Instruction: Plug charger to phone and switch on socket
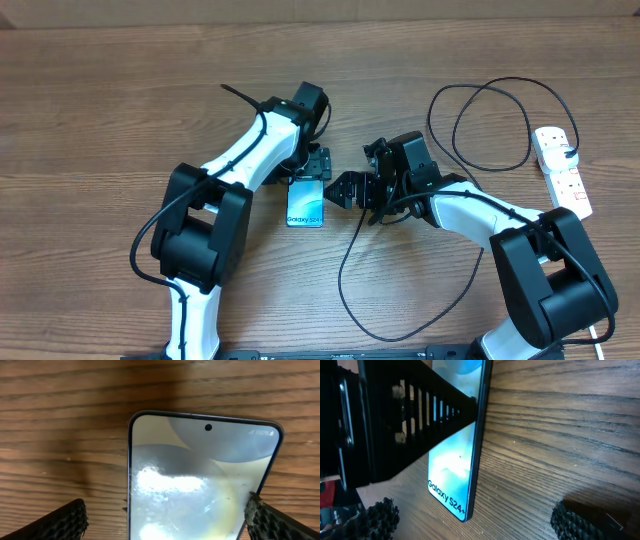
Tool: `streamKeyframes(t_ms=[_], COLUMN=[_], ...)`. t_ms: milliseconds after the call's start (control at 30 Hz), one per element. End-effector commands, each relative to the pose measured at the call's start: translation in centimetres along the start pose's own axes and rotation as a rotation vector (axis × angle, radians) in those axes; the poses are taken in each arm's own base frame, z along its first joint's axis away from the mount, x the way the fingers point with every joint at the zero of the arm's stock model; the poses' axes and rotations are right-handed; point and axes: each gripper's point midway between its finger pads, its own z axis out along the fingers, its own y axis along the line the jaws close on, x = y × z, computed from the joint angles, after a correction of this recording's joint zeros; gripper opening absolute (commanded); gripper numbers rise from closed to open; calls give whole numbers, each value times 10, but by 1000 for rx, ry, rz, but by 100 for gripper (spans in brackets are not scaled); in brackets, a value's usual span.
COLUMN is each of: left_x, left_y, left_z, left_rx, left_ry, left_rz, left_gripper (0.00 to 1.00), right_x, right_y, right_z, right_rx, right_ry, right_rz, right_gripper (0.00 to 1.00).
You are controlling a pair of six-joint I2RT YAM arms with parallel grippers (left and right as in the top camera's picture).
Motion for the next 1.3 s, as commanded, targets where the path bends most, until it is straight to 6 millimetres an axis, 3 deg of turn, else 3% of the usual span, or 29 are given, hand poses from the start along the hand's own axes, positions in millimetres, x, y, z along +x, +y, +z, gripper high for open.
streamKeyframes(t_ms=[0,500,667,933,1167,1267], left_x=[2,12,11,5,-5,-4], left_y=[-3,-24,-22,-1,29,28], left_z=[11,24,24,23,23,23], left_rx=[-21,15,13,-39,-44,1], left_ry=[12,37,38,38,61,85], left_rz=[27,155,150,102,25,33], left_gripper=[95,93,80,78,80,82], right_x=[-3,-4,-3,-3,-3,-3], right_y=[4,4,3,3,3,3], right_z=[-5,-5,-5,-5,-5,-5], right_rx=[-5,-4,-4,-3,-3,-3], right_ry=[-16,-16,-16,-14,-13,-13], right_rz=[-24,-24,-24,-22,-22,-22], right_gripper=[100,100,100,100,100,100])
